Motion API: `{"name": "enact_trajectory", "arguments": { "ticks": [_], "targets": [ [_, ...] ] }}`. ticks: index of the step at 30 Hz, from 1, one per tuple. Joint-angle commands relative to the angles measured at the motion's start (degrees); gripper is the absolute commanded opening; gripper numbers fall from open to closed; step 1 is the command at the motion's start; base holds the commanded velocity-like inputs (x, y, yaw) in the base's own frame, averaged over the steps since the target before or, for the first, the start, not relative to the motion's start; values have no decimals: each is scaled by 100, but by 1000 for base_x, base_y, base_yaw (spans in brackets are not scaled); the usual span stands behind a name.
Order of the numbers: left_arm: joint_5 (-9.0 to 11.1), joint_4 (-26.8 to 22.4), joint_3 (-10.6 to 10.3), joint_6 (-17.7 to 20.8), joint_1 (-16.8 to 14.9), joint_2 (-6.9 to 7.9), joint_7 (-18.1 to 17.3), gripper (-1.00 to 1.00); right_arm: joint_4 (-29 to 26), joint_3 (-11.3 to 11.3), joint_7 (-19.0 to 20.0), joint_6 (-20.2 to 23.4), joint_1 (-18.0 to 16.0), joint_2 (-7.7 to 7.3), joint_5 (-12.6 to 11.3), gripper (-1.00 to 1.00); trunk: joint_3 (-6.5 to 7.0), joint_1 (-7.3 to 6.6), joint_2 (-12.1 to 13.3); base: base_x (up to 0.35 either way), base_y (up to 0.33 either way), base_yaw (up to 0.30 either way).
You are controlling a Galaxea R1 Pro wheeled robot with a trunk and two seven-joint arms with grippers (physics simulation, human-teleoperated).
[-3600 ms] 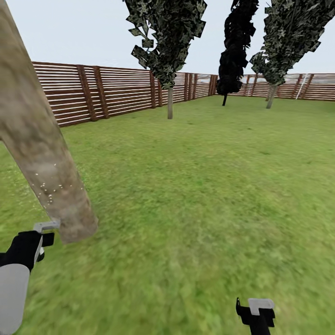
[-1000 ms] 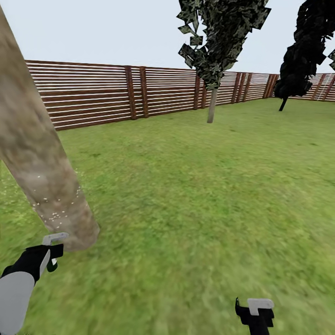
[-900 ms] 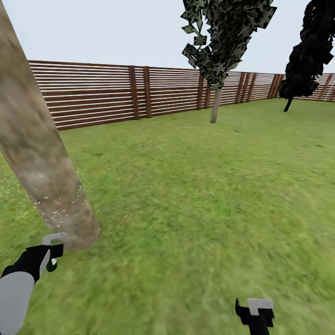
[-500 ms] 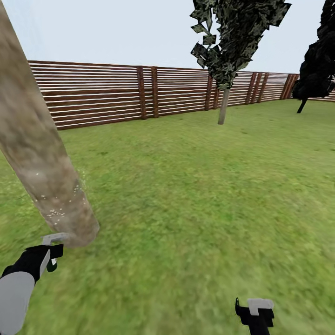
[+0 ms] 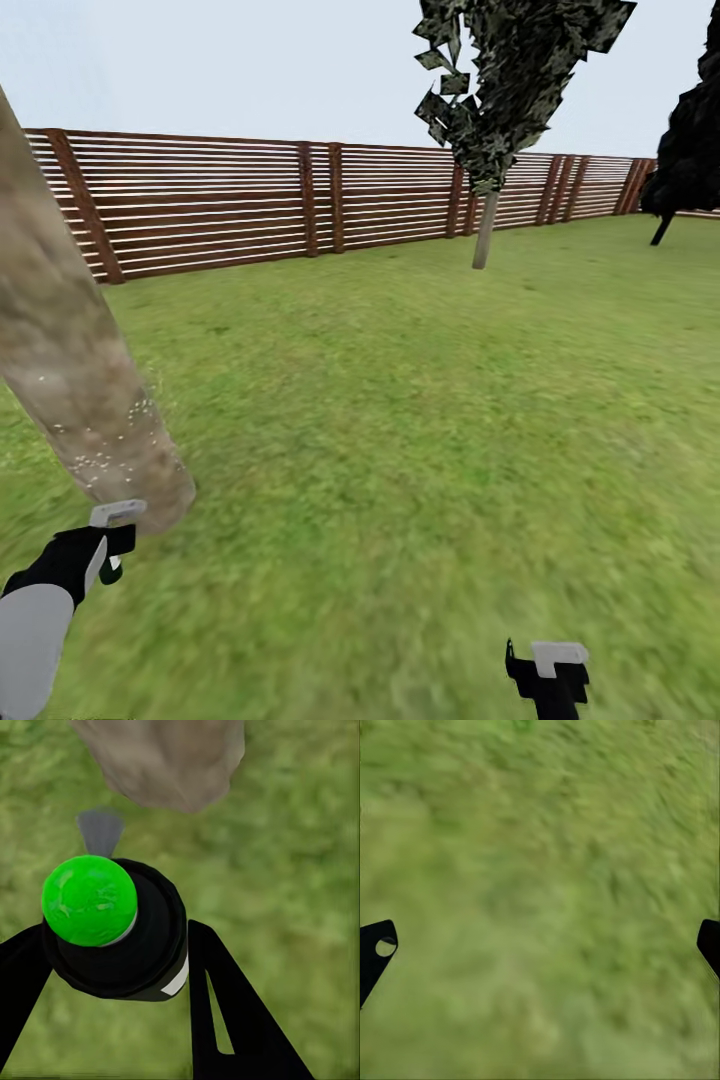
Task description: In the garden, pick up the pesticide atomizer on the floor and spray pesticide onto both trees until each tree trunk is fully covered.
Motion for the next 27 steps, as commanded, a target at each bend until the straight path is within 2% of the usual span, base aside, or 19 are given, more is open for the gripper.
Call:
{"name": "enact_trajectory", "arguments": {
  "ticks": [1, 7, 19, 27],
  "targets": [
    [0, -1, 2, -1, 0, 1, -1, -100, 0, 0, 0, 0, 0, 3, 0, 100, 0, 0, 0, 200, -225, 268],
    [1, -3, -16, -3, -1, -2, -2, -100, 0, 0, 0, 0, 0, 4, 0, 100, 0, 0, 0, 231, -193, 251],
    [1, -3, -20, -3, 0, -3, -6, -100, 2, 0, 0, 0, 0, 5, 0, 100, 0, 0, 0, 237, -183, 15],
    [1, -3, 11, -3, 0, 1, -6, -100, 0, 0, 0, 0, 0, 6, 0, 100, 0, 0, 0, 208, -151, 252]
  ]
}}
